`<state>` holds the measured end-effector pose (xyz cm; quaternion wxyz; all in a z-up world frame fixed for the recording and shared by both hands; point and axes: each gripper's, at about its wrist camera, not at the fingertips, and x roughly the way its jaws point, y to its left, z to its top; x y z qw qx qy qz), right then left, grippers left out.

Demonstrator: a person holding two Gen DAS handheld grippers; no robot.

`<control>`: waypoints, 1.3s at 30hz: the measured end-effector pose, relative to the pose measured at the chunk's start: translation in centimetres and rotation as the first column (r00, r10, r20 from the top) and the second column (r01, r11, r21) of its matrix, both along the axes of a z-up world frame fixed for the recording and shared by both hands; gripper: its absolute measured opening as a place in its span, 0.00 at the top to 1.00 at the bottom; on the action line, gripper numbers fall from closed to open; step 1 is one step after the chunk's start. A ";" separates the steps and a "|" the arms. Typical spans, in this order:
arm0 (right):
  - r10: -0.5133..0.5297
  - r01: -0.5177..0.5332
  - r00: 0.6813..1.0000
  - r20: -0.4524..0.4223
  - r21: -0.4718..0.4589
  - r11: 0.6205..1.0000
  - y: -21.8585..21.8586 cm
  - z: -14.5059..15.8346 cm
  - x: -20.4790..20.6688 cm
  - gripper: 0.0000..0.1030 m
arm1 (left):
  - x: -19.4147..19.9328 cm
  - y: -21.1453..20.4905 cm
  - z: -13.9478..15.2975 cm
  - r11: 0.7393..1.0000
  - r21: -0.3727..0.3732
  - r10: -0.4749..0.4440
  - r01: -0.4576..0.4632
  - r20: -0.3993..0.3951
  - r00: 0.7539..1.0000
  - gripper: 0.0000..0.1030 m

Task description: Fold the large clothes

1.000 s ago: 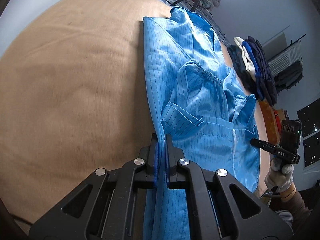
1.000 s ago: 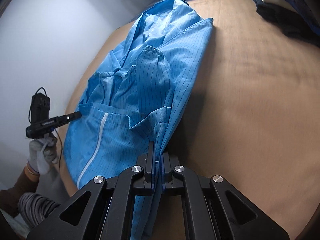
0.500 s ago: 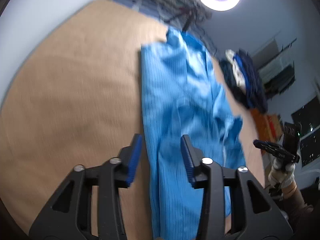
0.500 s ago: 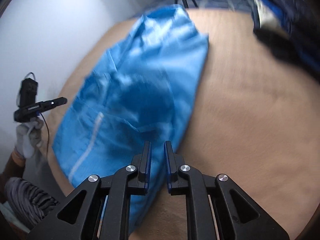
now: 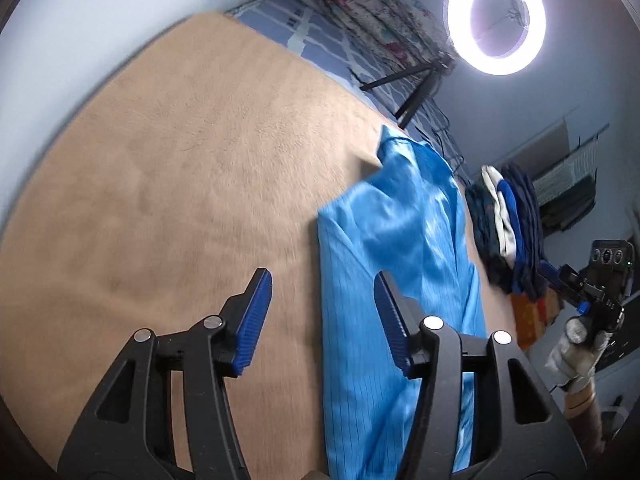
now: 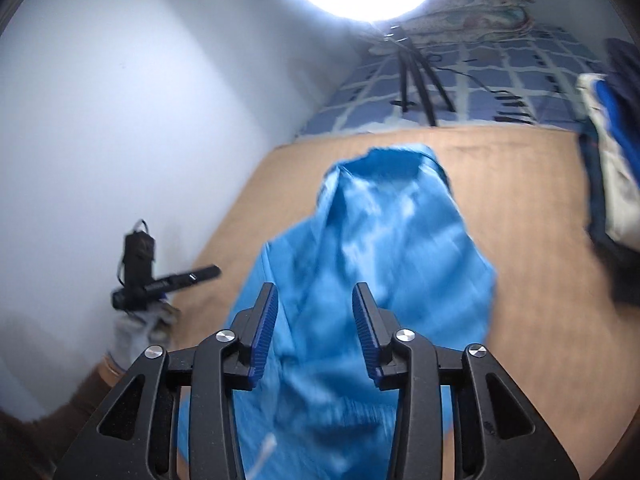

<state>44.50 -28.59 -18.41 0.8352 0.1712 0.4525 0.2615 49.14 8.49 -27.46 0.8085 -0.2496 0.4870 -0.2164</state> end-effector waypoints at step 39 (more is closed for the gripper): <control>-0.194 0.193 0.981 -0.022 -0.029 0.981 8.2 -8.8 15.8 1.00 | 4.9 -3.9 -1.2 0.994 0.046 -0.102 0.097 0.100 0.990 0.98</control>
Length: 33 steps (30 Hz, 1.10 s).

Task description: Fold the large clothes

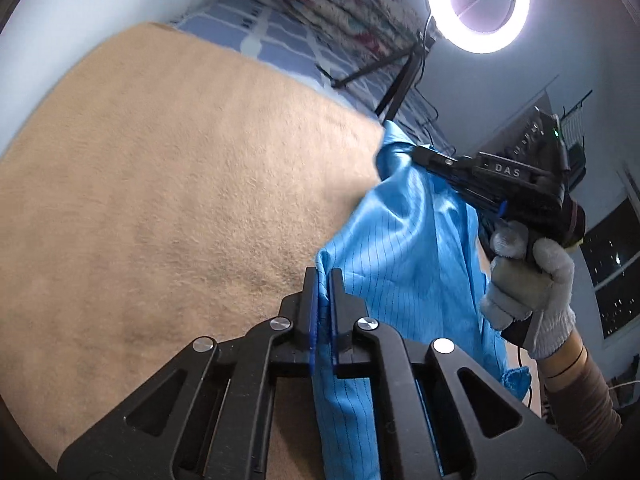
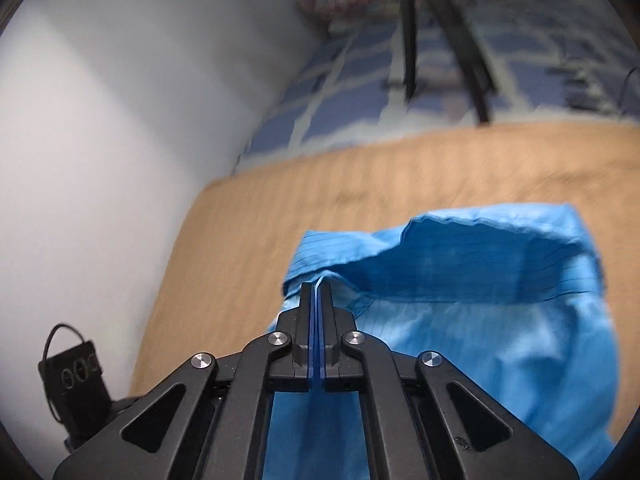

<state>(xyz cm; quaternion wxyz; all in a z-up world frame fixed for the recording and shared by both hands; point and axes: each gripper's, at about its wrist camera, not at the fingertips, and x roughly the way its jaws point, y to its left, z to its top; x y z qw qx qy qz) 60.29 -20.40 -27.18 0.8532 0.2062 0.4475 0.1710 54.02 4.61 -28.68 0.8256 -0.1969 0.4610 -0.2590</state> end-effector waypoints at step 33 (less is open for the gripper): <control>0.210 -0.196 0.968 -0.134 0.112 0.974 -1.6 -0.3 0.7 0.59 | 4.7 -3.7 -1.1 0.996 0.048 -0.068 0.073 -0.098 0.993 0.84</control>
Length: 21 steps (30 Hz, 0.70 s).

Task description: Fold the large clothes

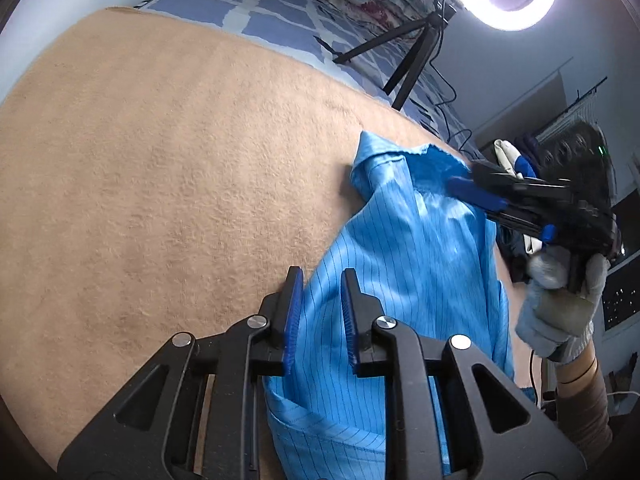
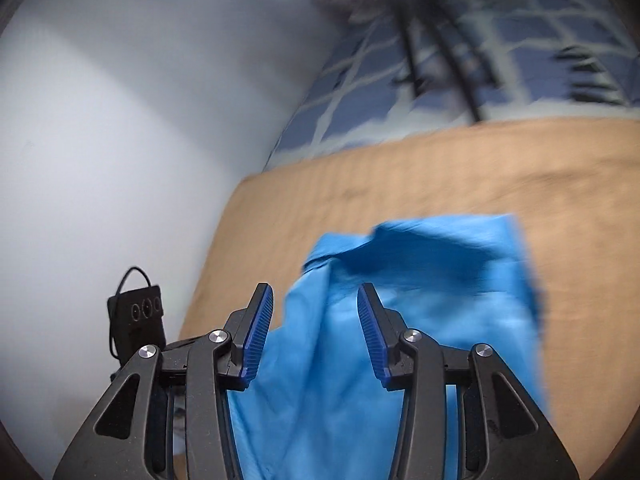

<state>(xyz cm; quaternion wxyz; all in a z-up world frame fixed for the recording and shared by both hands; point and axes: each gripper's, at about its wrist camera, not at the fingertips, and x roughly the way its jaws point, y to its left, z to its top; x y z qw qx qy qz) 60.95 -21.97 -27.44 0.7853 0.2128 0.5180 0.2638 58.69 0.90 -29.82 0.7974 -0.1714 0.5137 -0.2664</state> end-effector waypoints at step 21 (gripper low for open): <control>-0.117 0.123 0.990 0.076 -0.077 0.989 2.3 -1.5 -0.1 0.99 | -2.0 -0.1 0.4 0.998 0.058 0.009 -0.016 0.124 0.992 1.00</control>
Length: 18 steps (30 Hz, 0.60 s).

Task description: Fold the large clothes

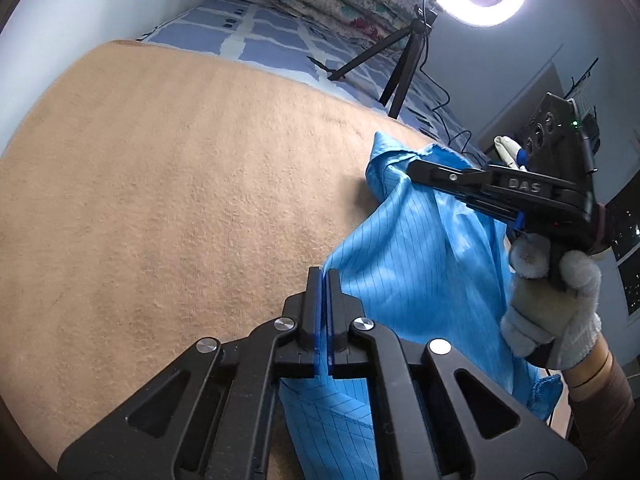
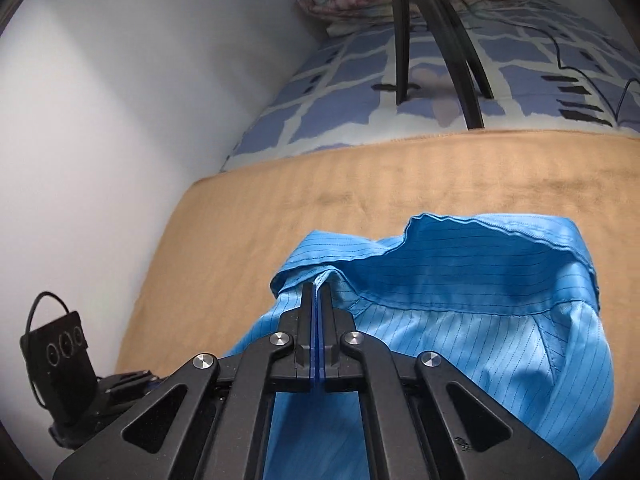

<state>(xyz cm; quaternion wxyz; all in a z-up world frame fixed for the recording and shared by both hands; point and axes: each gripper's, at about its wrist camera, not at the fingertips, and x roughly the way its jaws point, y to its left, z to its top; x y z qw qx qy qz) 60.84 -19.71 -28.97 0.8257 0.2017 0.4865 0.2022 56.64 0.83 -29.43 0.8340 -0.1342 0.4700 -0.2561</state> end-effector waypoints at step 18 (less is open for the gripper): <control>-0.071 0.072 0.997 -0.042 0.033 0.997 -15.4 0.0 -2.9 0.50 | 4.4 -4.6 0.8 0.998 -0.010 -0.065 0.065 -0.120 0.991 0.50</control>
